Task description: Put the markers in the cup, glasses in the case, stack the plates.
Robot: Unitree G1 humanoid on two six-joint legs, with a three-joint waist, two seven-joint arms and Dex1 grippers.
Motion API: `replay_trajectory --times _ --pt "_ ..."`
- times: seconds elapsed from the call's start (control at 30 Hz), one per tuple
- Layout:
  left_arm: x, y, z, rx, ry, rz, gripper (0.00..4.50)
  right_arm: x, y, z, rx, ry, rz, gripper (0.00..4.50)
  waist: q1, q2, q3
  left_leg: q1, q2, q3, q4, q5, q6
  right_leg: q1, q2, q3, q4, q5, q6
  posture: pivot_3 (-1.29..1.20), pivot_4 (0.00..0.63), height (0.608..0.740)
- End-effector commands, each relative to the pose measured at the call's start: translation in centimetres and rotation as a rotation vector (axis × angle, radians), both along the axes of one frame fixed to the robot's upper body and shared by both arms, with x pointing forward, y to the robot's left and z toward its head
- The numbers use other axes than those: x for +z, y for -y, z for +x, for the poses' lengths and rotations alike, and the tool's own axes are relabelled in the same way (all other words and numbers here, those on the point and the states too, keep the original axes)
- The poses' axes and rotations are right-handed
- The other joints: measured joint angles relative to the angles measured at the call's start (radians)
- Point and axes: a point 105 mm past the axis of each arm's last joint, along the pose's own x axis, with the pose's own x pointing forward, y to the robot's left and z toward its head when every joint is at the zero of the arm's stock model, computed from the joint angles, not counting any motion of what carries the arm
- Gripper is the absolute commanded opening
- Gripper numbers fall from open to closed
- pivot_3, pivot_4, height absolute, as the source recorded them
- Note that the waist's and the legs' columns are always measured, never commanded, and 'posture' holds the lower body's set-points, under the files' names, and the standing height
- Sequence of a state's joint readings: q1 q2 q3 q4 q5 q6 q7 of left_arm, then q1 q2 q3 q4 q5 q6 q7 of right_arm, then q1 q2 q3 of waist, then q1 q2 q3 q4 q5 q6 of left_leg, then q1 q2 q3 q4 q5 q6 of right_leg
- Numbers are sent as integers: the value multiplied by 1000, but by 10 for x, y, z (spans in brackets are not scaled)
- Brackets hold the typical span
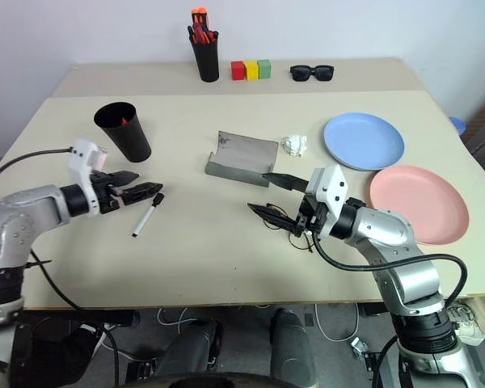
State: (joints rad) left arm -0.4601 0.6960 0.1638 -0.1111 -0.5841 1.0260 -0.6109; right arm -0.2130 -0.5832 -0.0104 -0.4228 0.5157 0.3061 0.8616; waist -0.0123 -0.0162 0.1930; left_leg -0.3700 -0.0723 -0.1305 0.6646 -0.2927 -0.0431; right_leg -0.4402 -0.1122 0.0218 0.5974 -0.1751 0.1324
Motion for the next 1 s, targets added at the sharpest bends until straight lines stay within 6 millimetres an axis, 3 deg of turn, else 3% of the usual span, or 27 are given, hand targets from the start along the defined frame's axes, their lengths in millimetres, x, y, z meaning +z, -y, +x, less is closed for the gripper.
replay_trajectory --times 0.03,0.13,0.17,0.6,0.7,0.93,1.0 --pt "-3 7 4 30 -36 56 4497 12 -1 -5 40 -24 42 3249 0 0 0 0 0 0 0 0 0 0 0 0 0 0 0 0 150 740" --pt "-11 14 1 26 -99 87 4500 11 4 -6 50 -31 16 4362 -4 0 0 0 0 0 0 0 0 0 0 0 0 0 0 0 150 740" --pt "-12 16 1 30 -106 95 4500 12 4 -5 41 -23 19 4478 -3 0 0 0 0 0 0 0 0 0 0 0 0 0 0 0 150 740" --pt "-27 24 6 111 -234 215 4500 7 5 2 -13 -13 0 4478 -1 0 0 0 0 0 0 0 0 0 0 0 0 0 0 0 150 740" --pt "-31 20 4 130 -261 246 3611 8 7 4 -26 -5 1 4500 -2 0 0 0 0 0 0 0 0 0 0 0 0 0 0 0 150 740" --pt "-35 18 5 141 -265 245 78 8 7 8 -41 10 0 4500 0 0 0 0 0 0 0 0 0 0 0 0 0 0 0 0 150 740" --pt "-33 17 5 138 -254 244 25 8 7 8 -45 12 0 4500 0 0 0 0 0 0 0 0 0 0 0 0 0 0 0 0 150 740"
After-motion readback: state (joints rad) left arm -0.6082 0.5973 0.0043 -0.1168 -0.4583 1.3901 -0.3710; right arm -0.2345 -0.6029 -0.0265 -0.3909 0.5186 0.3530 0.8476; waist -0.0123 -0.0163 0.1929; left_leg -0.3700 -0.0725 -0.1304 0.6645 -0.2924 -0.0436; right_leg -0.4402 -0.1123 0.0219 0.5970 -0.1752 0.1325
